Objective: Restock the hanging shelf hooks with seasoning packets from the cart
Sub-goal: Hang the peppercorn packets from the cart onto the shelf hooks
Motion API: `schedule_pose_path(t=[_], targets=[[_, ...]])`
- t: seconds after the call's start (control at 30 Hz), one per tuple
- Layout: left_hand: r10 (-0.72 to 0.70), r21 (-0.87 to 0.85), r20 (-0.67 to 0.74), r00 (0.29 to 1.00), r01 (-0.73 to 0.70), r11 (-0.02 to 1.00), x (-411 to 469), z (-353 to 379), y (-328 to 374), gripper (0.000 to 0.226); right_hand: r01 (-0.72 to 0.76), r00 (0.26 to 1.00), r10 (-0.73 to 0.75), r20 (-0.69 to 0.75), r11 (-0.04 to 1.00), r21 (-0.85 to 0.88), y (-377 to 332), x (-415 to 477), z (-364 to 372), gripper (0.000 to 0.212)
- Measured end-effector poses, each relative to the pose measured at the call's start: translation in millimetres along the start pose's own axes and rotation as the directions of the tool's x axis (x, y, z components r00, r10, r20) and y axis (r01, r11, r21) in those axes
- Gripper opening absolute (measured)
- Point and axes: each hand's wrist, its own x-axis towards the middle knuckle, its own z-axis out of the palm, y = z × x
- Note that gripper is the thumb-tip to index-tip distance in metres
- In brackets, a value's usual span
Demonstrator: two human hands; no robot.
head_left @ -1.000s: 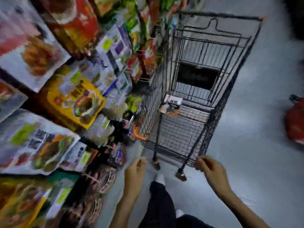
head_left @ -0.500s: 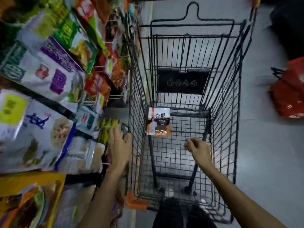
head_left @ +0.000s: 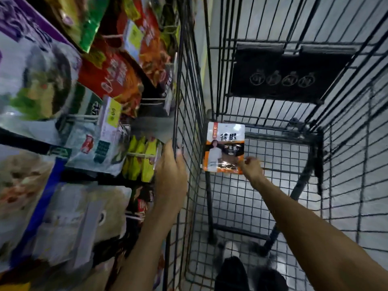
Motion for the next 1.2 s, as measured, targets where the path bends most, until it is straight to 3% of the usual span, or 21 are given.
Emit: schedule_pose_path(t=[0.1, 0.23, 0.37, 0.5, 0.63, 0.9, 1.07, 1.2], targets=[[0.084, -0.012, -0.031, 0.996, -0.085, 0.996, -1, -1, -1, 0.021, -0.035, 0.999, 0.034, 0.008, 0.999, 0.025, 6, 13, 14, 0.036], [0.084, -0.017, -0.036, 0.996, -0.085, 0.996, 0, 1, -2, 0.021, -0.085, 0.982, 0.107, -0.158, 0.987, 0.137, 4, 24, 27, 0.036], [0.079, -0.004, -0.033, 0.996, -0.079, 0.997, 0, 0, -1, 0.019, -0.109, 0.984, 0.141, -0.112, 0.961, 0.254, -5, 31, 35, 0.012], [0.088, -0.001, -0.017, 0.996, -0.088, 0.996, -1, -1, -3, 0.022, -0.089, 0.993, 0.101, -0.063, 0.982, 0.166, -11, 21, 30, 0.021], [0.076, -0.012, 0.003, 0.997, -0.076, 0.997, -3, -4, -2, 0.025, -0.029, 0.993, 0.051, -0.110, 0.982, 0.188, -11, -5, -8, 0.038], [0.016, 0.087, 0.031, 0.999, -0.019, 0.996, -15, -28, 13, 0.033, 0.120, 0.989, -0.092, -0.117, 0.956, 0.266, -29, -101, -87, 0.004], [-0.061, 0.055, 0.002, 0.998, 0.061, 0.997, -48, -66, 41, 0.034, 0.191, 0.981, -0.192, -0.029, 0.929, 0.318, -45, -180, -120, 0.016], [-0.121, -0.048, -0.118, 0.986, 0.116, 0.992, -107, -94, 64, 0.034, 0.237, 0.965, -0.262, 0.031, 0.912, 0.335, -49, -246, -136, 0.016]])
